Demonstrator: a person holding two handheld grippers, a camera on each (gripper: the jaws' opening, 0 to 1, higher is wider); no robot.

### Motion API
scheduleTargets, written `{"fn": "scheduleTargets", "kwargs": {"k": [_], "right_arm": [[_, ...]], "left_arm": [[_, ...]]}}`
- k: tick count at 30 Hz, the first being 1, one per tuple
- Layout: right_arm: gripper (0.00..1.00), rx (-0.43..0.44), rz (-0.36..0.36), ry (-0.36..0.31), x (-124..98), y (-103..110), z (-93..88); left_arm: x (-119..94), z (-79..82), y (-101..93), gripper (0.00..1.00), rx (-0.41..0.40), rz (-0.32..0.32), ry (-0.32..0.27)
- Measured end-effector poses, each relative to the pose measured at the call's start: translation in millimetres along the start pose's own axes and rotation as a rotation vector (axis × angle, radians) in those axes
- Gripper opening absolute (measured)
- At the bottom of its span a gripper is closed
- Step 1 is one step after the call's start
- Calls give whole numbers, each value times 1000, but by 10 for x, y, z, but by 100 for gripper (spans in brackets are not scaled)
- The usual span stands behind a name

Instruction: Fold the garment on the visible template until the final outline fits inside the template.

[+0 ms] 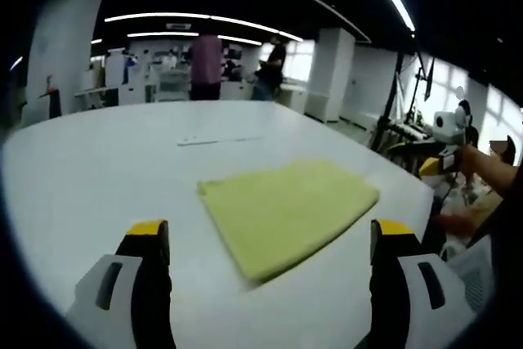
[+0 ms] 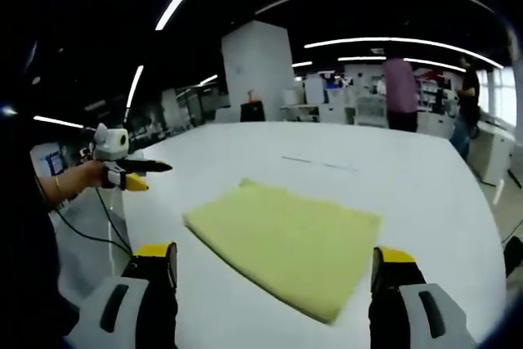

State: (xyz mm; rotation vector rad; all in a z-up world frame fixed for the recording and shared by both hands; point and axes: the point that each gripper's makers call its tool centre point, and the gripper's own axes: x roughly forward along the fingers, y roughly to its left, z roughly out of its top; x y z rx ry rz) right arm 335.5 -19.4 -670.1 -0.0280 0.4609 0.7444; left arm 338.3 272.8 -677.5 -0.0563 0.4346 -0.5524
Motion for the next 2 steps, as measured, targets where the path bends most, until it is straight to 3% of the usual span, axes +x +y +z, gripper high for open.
{"fn": "scheduleTargets", "kwargs": {"k": [2], "right_arm": [[98,3,-1,2,-5,-4,-6]], "left_arm": [[-9,-27,-9,99,7,-3,13]]}}
